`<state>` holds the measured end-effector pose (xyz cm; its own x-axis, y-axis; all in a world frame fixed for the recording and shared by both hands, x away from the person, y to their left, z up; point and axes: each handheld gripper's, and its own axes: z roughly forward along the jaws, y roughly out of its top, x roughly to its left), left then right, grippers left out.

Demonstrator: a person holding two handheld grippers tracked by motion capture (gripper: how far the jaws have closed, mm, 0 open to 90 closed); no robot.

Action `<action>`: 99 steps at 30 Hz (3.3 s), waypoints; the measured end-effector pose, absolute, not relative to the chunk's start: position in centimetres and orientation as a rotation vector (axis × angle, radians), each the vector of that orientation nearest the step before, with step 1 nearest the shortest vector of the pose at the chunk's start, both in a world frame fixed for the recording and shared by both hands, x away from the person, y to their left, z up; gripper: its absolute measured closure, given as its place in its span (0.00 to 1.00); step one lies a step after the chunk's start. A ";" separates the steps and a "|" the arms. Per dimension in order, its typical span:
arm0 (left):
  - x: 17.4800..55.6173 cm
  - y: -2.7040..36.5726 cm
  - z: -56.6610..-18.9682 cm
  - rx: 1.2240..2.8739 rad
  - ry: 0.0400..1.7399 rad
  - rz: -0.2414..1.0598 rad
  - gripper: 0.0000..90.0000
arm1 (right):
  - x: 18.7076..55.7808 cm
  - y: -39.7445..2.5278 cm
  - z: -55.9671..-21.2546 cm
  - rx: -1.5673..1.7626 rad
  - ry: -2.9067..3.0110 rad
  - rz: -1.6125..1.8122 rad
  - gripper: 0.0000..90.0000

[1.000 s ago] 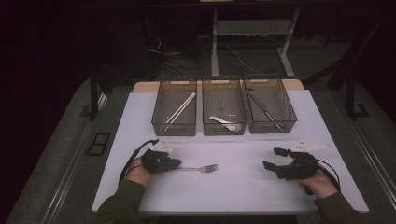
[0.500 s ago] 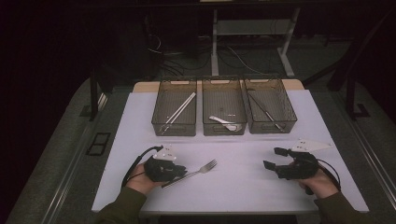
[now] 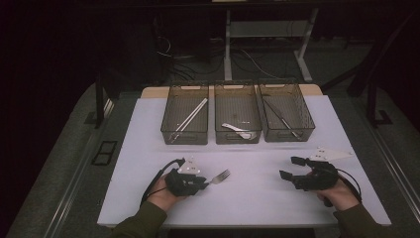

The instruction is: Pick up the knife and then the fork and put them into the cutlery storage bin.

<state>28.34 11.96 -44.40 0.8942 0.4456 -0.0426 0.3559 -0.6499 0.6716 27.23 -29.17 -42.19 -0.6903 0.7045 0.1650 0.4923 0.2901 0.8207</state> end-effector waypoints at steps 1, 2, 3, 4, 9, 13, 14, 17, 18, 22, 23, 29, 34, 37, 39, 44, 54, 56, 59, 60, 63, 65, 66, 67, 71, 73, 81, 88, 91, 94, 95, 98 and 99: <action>28.4 12.0 -44.4 2.340 0.567 0.157 0.90 | 27.3 -29.2 -42.2 1.103 2.336 1.359 0.30; 28.3 12.0 -44.4 2.335 0.569 0.157 0.92 | 27.3 -29.2 -42.2 1.111 2.336 1.359 0.30; 28.4 12.0 -44.4 2.345 0.557 0.160 0.93 | 27.4 -29.2 -42.2 1.115 2.343 1.359 0.31; 28.3 11.9 -44.4 2.346 0.557 0.161 0.93 | 27.5 -29.2 -42.2 1.116 2.355 1.366 0.31; 28.2 11.6 -44.3 2.348 0.565 0.169 0.94 | 27.6 -29.1 -41.9 1.119 2.345 1.400 0.31; 28.0 11.5 -43.6 2.310 0.559 0.198 0.94 | 27.7 -28.9 -42.2 1.112 2.365 1.401 0.31; 27.9 11.4 -43.4 2.287 0.566 0.206 0.94 | 27.7 -28.8 -42.2 1.118 2.374 1.391 0.31; 27.8 11.4 -42.7 2.245 0.572 0.227 0.94 | 27.7 -28.4 -42.3 1.110 2.386 1.371 0.28; 27.8 11.4 -42.5 2.220 0.578 0.229 0.94 | 27.6 -28.2 -42.2 1.105 2.377 1.372 0.27; 27.9 11.5 -41.5 2.151 0.589 0.252 0.94 | 27.7 -27.6 -41.9 1.150 2.410 1.380 0.23; 27.9 11.5 -41.3 2.131 0.588 0.257 0.94 | 27.7 -27.5 -41.8 1.160 2.421 1.402 0.21; 27.9 10.5 -40.3 2.066 0.582 0.286 0.94 | 28.1 -25.7 -40.4 1.113 2.440 1.504 0.16; 27.8 8.9 -40.2 2.068 0.570 0.303 0.94 | 28.6 -23.4 -38.9 1.068 2.431 1.611 0.35; 27.7 8.1 -40.1 2.058 0.562 0.307 0.94 | 29.0 -22.0 -38.6 1.049 2.430 1.678 0.46; 27.6 7.7 -40.0 2.054 0.552 0.310 0.94 | 29.5 -21.1 -38.5 1.056 2.433 1.722 0.51; 27.4 6.7 -39.5 2.036 0.534 0.332 0.95 | 30.3 -19.5 -38.5 1.083 2.421 1.751 0.61; 27.4 6.7 -39.3 1.996 0.554 0.365 0.94 | 31.0 -19.1 -38.4 1.102 2.363 1.810 0.96; 27.4 6.8 -39.2 1.990 0.551 0.369 0.94 | 30.8 -19.0 -38.3 1.092 2.350 1.799 0.98; 27.4 6.7 -39.3 1.984 0.551 0.361 0.94 | 30.8 -19.0 -38.3 1.077 2.349 1.797 0.98; 27.4 6.8 -39.3 1.984 0.551 0.353 0.94 | 30.8 -19.0 -38.3 1.074 2.343 1.797 0.98; 27.5 6.7 -39.4 1.984 0.551 0.334 0.92 | 30.7 -19.1 -38.2 1.056 2.345 1.791 0.98; 27.5 6.8 -39.5 1.988 0.554 0.332 0.88 | 30.7 -19.2 -38.1 1.060 2.334 1.786 0.98; 27.5 7.0 -39.6 1.986 0.558 0.329 0.84 | 30.7 -19.4 -38.0 1.062 2.331 1.782 0.98; 27.5 7.1 -39.6 1.983 0.566 0.327 0.80 | 30.8 -19.6 -37.9 1.061 2.322 1.774 0.98; 27.5 8.2 -39.8 1.986 0.567 0.314 0.67 | 31.1 -21.1 -37.4 1.076 2.280 1.729 0.98; 27.4 8.9 -39.8 1.986 0.571 0.307 0.64 | 31.3 -22.2 -37.0 1.089 2.262 1.700 0.98; 27.4 12.7 -40.6 2.011 0.621 0.263 0.50 | 31.9 -26.7 -34.8 1.138 2.149 1.608 0.98; 27.0 15.3 -41.6 2.017 0.656 0.247 0.40 | 33.1 -30.9 -31.9 1.181 2.037 1.565 0.98; 27.0 15.8 -41.7 2.016 0.665 0.241 0.39 | 33.6 -32.3 -30.7 1.205 1.998 1.547 0.98; 27.0 15.7 -41.8 2.011 0.665 0.238 0.36 | 34.0 -33.3 -29.8 1.214 1.970 1.527 0.98; 27.0 15.6 -41.8 2.018 0.663 0.236 0.35 | 34.1 -33.6 -29.5 1.220 1.961 1.524 0.98; 27.1 15.4 -42.1 2.023 0.653 0.237 0.29 | 34.5 -34.3 -28.9 1.225 1.946 1.496 0.98; 27.1 15.4 -42.1 2.025 0.653 0.240 0.28 | 34.7 -34.5 -28.7 1.225 1.942 1.485 0.98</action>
